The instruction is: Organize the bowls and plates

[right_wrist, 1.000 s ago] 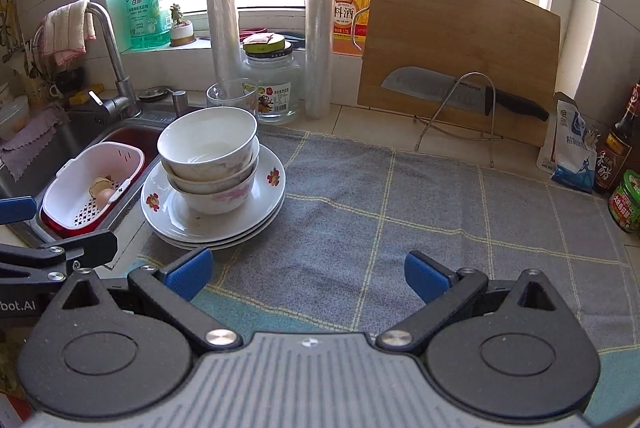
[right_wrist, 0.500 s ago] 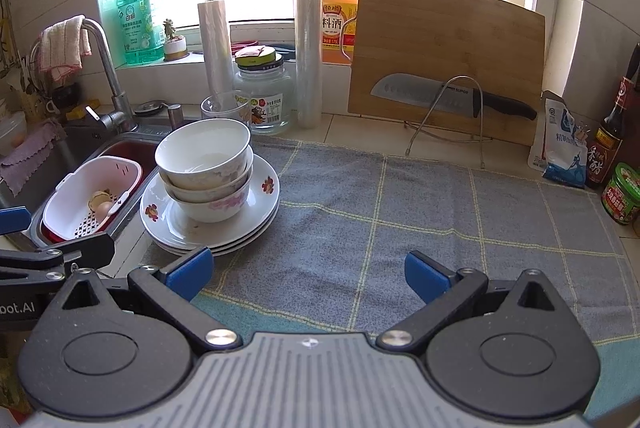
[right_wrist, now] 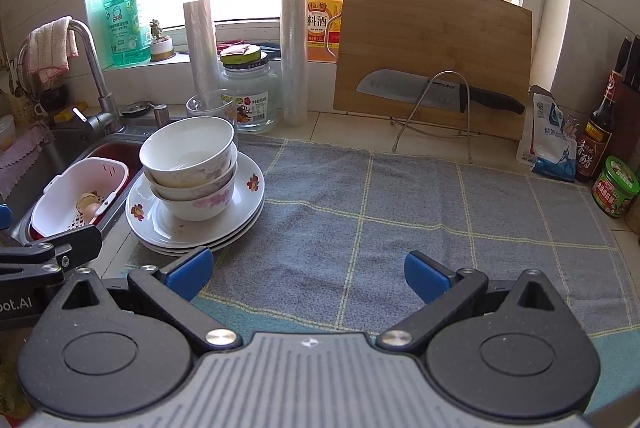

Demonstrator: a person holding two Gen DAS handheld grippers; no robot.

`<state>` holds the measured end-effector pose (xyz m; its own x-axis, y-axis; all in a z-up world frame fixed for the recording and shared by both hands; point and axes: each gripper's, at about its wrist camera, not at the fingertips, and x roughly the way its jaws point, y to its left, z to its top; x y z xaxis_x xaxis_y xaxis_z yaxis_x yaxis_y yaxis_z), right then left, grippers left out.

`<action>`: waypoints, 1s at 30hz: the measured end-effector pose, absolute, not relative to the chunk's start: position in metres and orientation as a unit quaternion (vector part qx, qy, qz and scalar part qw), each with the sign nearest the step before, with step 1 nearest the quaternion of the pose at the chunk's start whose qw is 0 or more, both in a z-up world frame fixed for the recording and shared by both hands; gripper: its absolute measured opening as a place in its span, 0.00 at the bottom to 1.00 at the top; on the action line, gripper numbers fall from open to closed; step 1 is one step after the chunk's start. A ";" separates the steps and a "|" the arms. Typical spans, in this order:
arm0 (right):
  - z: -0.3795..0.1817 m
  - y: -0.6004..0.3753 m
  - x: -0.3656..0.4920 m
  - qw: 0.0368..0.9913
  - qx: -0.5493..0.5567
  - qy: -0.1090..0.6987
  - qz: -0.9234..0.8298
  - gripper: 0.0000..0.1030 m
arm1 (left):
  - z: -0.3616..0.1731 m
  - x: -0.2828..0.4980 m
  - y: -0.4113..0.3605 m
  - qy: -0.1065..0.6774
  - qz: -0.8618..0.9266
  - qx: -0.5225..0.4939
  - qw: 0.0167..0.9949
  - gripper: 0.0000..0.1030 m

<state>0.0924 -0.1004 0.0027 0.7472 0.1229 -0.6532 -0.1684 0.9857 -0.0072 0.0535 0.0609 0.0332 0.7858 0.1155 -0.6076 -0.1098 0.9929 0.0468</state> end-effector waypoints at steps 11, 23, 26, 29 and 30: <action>0.004 -0.101 0.091 0.935 -0.032 0.344 0.080 1.00 | 0.036 0.051 0.060 0.318 0.063 0.004 0.946 0.99; 0.006 -0.100 0.090 0.936 -0.035 0.341 0.083 1.00 | 0.038 0.050 0.062 0.315 0.063 0.002 0.947 0.99; 0.006 -0.099 0.091 0.936 -0.036 0.341 0.084 1.00 | 0.038 0.050 0.062 0.315 0.064 0.002 0.947 0.99; 0.006 -0.099 0.091 0.935 -0.037 0.341 0.084 1.00 | 0.038 0.050 0.063 0.315 0.064 0.002 0.947 0.99; 0.006 -0.099 0.091 0.936 -0.038 0.341 0.084 1.00 | 0.038 0.050 0.063 0.315 0.064 0.002 0.947 0.99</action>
<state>0.0910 -0.0993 0.0062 0.7536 0.1321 -0.6439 -0.1837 0.9829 -0.0134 0.0497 0.0625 0.0379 0.7933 0.1226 -0.5964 -0.1196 0.9918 0.0448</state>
